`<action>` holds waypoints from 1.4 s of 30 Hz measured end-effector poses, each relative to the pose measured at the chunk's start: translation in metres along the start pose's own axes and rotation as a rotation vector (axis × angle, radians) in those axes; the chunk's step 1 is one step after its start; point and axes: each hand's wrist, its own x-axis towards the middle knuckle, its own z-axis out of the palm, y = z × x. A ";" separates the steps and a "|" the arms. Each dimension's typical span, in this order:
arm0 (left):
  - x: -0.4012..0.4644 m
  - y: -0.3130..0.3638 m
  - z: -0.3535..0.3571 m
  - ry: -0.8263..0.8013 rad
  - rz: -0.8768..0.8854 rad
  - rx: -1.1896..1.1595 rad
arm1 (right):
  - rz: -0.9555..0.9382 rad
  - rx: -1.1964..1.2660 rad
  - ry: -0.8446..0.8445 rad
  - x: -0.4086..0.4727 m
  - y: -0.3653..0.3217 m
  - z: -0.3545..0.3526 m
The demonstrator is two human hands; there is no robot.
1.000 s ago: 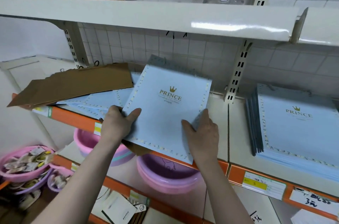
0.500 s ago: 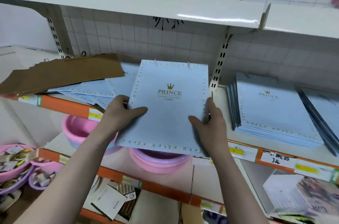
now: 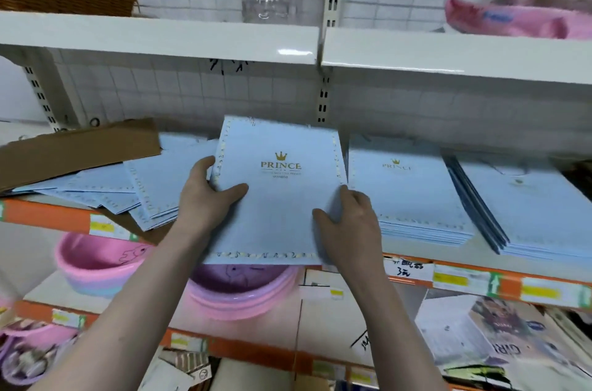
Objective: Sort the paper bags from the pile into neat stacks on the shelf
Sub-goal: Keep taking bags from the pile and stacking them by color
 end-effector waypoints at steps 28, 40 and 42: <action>-0.005 0.025 0.247 -0.092 0.111 0.363 | 0.077 -0.174 -0.100 0.077 0.189 -0.102; 0.032 0.025 0.260 -0.218 0.212 0.459 | 0.140 -0.222 -0.079 0.108 0.187 -0.085; 0.038 0.026 0.264 -0.227 0.211 0.464 | 0.152 -0.209 -0.090 0.117 0.187 -0.084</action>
